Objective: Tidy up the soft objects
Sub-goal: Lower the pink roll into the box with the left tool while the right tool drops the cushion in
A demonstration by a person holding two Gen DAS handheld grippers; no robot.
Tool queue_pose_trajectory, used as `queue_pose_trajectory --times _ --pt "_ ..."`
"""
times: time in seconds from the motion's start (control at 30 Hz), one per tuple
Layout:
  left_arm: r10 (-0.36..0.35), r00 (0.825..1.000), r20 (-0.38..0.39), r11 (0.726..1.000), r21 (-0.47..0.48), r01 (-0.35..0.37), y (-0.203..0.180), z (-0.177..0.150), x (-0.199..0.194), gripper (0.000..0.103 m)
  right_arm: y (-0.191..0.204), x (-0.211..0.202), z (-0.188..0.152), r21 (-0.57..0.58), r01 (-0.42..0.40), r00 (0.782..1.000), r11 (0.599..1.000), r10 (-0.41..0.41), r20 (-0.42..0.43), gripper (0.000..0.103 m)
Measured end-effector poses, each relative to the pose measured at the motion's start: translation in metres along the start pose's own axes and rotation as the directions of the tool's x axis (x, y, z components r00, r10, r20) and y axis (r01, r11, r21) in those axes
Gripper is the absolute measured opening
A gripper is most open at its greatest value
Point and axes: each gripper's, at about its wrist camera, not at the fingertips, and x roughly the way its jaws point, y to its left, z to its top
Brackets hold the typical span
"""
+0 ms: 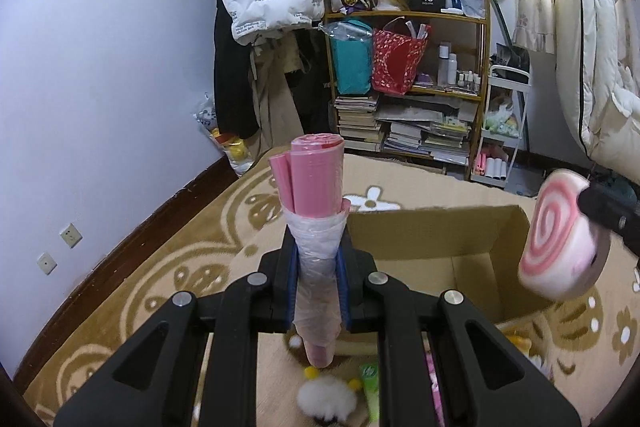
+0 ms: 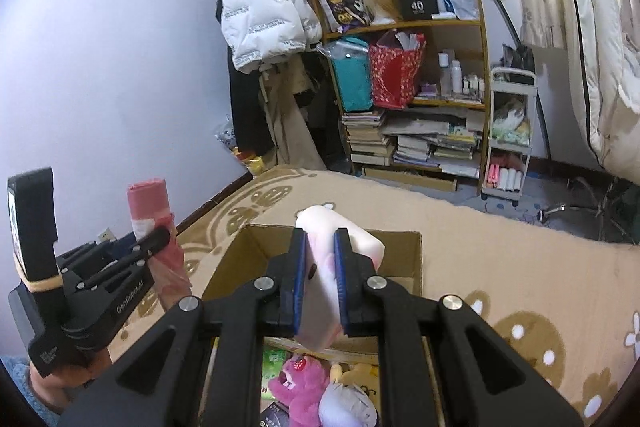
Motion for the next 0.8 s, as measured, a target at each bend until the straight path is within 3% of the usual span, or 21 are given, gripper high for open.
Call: queue_pose_trajectory --times 0.3,0.47,0.57,0.6,0.67,0.7,0.73,0.8 --pt "-0.088 0.992 -0.089 0.996 -0.029 0.086 -0.016 0.002 0.041 0.018 -0.013 0.027 -0.014 0.061 0.026 0.999 0.998 -0.023 -0.048 0.018" --pt "-0.091 0.988 -0.124 0.996 -0.028 0.088 -0.026 -0.006 0.052 0.02 -0.021 0.038 -0.023 0.076 0.032 0.998 0.997 -0.028 -0.059 0.02" --pt "-0.118 0.983 -0.14 0.992 -0.053 0.111 -0.026 -0.008 0.052 0.027 -0.022 0.04 -0.023 0.079 0.033 0.997 0.996 -0.028 -0.066 0.02" --pt "-0.12 0.982 -0.145 0.992 -0.05 0.113 -0.026 -0.007 0.052 0.033 -0.022 0.038 -0.022 0.079 0.028 0.998 0.996 -0.023 -0.067 0.02" --pt "-0.106 0.983 -0.147 0.994 -0.036 0.102 -0.026 -0.005 0.051 0.053 -0.02 0.034 -0.02 0.076 0.018 0.998 0.997 -0.014 -0.06 0.03" --pt "-0.097 0.985 -0.142 0.995 -0.031 0.093 -0.025 -0.005 0.049 0.066 -0.018 0.03 -0.018 0.071 0.021 0.998 0.997 -0.017 -0.054 0.047" --pt "-0.072 0.989 -0.129 0.997 -0.018 0.071 -0.023 -0.004 0.045 0.073 -0.017 0.027 -0.016 0.066 0.024 0.999 0.998 -0.02 -0.05 0.065" --pt "-0.05 0.992 -0.118 0.999 0.0 0.05 -0.021 -0.002 0.036 0.078 -0.013 0.023 -0.015 0.055 0.034 0.999 0.998 -0.031 -0.044 0.079"
